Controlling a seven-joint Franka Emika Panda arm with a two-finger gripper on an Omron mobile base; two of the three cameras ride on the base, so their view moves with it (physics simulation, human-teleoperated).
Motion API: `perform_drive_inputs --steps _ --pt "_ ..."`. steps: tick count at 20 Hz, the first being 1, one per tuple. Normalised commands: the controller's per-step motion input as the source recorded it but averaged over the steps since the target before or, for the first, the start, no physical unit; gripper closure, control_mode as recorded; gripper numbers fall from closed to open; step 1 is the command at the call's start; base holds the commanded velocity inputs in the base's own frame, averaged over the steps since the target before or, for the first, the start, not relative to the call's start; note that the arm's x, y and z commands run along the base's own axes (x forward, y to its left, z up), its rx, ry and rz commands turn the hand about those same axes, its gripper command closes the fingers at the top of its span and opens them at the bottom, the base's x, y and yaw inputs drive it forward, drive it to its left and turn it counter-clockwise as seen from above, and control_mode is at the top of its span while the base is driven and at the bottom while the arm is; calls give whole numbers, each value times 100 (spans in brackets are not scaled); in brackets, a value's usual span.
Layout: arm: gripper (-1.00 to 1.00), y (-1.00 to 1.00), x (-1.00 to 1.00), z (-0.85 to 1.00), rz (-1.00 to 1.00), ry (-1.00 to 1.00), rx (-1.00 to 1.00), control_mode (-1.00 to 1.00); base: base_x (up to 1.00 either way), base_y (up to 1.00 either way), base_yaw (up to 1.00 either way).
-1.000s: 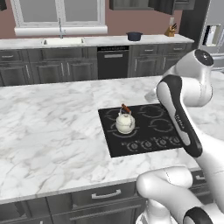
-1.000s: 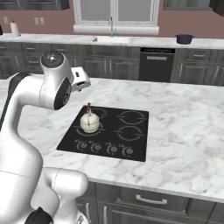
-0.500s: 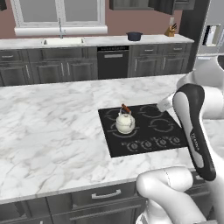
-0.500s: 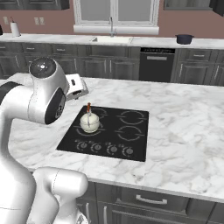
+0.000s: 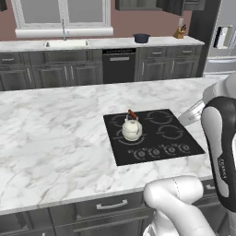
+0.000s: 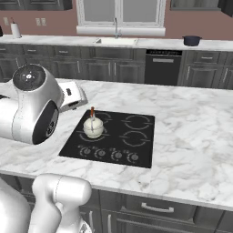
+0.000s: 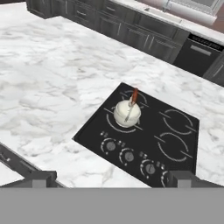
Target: Pick the kettle from the cabinet and place it on a stove burner. Then pick the pot from the counter and place it on another stove burner. Finally, turn both burners on.
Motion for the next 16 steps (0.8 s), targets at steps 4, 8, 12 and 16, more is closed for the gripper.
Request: perform_drive_inputs --steps 4,8,12,16 --pt "-100 -2 -55 10 0 0 0 -100 0 0 0" --pt "-100 -4 -61 5 -1 0 0 -100 0 0 0" --pt "-100 -10 -68 0 -4 -1 0 -100 0 0 0" --pt "-100 0 -19 0 -2 0 0 -100 0 0 0"
